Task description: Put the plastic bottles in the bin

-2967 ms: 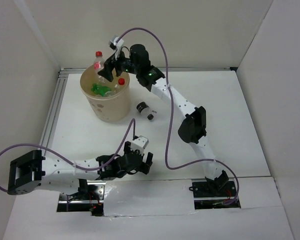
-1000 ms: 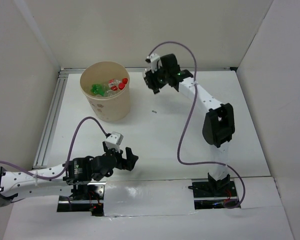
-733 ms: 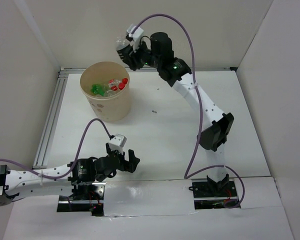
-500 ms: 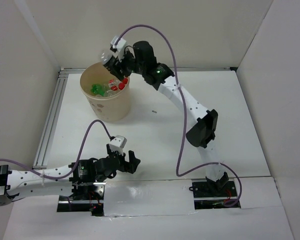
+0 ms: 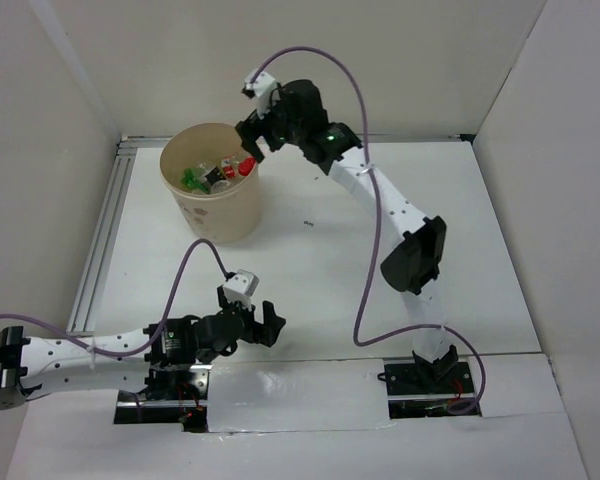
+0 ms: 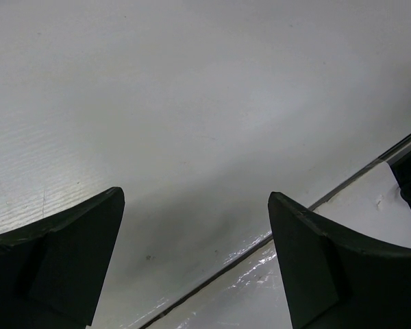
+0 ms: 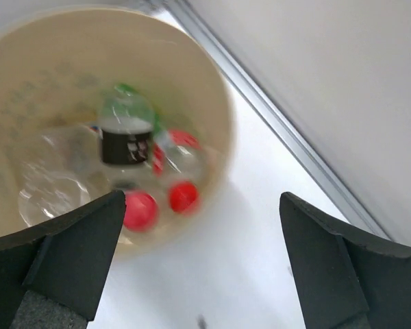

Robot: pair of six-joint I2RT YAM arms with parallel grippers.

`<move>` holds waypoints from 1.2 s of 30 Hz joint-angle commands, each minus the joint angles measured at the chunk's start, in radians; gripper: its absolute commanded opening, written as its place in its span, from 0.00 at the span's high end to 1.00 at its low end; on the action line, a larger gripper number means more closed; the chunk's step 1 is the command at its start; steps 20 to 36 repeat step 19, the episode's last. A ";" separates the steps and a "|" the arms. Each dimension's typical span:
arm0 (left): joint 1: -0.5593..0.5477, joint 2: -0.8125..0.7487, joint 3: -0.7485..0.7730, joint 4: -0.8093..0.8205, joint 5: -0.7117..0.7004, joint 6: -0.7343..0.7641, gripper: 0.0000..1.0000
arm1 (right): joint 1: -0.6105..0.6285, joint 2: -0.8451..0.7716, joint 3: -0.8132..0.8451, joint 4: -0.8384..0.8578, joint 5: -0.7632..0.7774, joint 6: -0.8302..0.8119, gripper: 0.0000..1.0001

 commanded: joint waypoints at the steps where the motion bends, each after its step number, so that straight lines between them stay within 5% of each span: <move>1: -0.005 0.020 0.063 0.071 -0.012 0.045 0.01 | -0.087 -0.196 -0.089 -0.051 0.150 0.038 0.00; 8: -0.005 0.073 0.147 0.130 -0.026 0.146 0.01 | -0.173 -0.543 -0.670 -0.126 0.488 0.052 0.00; 13: 0.046 0.152 0.202 0.140 -0.003 0.218 0.01 | -0.352 -0.866 -1.030 -0.136 0.418 0.078 0.00; 19: 0.250 0.235 0.251 0.225 0.256 0.261 0.01 | -0.473 -1.203 -1.362 -0.076 0.290 0.051 0.00; 36: 0.250 0.235 0.251 0.225 0.256 0.261 0.01 | -0.473 -1.203 -1.362 -0.076 0.290 0.051 0.00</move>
